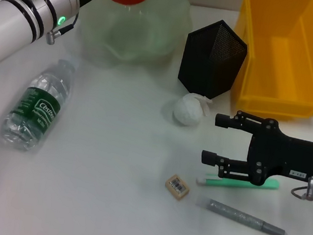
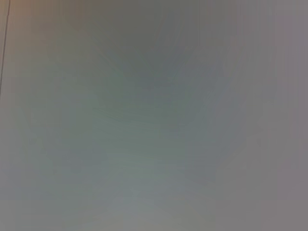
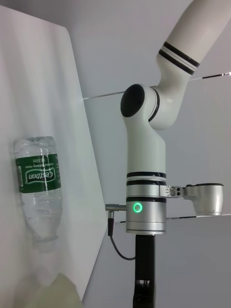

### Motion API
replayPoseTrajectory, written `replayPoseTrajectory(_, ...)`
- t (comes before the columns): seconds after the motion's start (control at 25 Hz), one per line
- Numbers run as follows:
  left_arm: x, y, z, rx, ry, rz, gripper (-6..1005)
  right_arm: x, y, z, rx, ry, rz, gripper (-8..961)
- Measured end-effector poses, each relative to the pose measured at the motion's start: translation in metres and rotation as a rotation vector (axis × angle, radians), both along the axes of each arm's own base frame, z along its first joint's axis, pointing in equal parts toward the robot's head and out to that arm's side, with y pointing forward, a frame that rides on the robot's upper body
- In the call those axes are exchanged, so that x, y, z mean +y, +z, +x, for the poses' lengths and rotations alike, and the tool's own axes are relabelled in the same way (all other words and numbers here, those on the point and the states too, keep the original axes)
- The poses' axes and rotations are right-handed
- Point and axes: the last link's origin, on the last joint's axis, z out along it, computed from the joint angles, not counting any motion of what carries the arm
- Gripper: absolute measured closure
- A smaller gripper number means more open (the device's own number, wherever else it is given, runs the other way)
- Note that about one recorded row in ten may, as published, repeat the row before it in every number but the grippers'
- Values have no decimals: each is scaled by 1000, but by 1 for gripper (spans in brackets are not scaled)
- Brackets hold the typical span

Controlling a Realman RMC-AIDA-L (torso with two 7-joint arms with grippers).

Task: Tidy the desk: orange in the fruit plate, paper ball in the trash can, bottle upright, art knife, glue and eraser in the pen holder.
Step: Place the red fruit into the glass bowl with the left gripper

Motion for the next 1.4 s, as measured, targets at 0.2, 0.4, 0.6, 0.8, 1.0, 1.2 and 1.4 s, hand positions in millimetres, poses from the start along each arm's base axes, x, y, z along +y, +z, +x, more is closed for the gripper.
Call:
replayPoseTrajectory(0.2, -1, 0, 0, -3, -1, -1, 941, 0, 0, 0, -1, 1, 0, 147)
replayPoseTrajectory(0.4, -1, 0, 2, -7, -15, -4, 941, 1, 0, 0, -1, 0, 0, 146)
replayPoseTrajectory(0.6, -3, 0, 2, -10, -25, -4, 941, 0, -1, 0, 0, -1, -1, 145)
replayPoseTrajectory(0.8, -4, 0, 1, -21, -27, -5, 880, 1, -1, -1, 1, 0, -2, 147)
replayPoseTrajectory(1.0, -5, 0, 1, -22, -25, -6, 804, 1, -1, -1, 2, 0, 0, 145)
replayPoseTrajectory(1.2, -5, 0, 1, -22, -25, -6, 632, 1, -1, -2, 3, 1, -1, 146)
replayPoseTrajectory(1.4, -5, 0, 1, -27, -23, -8, 432, 2, -1, -2, 4, 1, 0, 147)
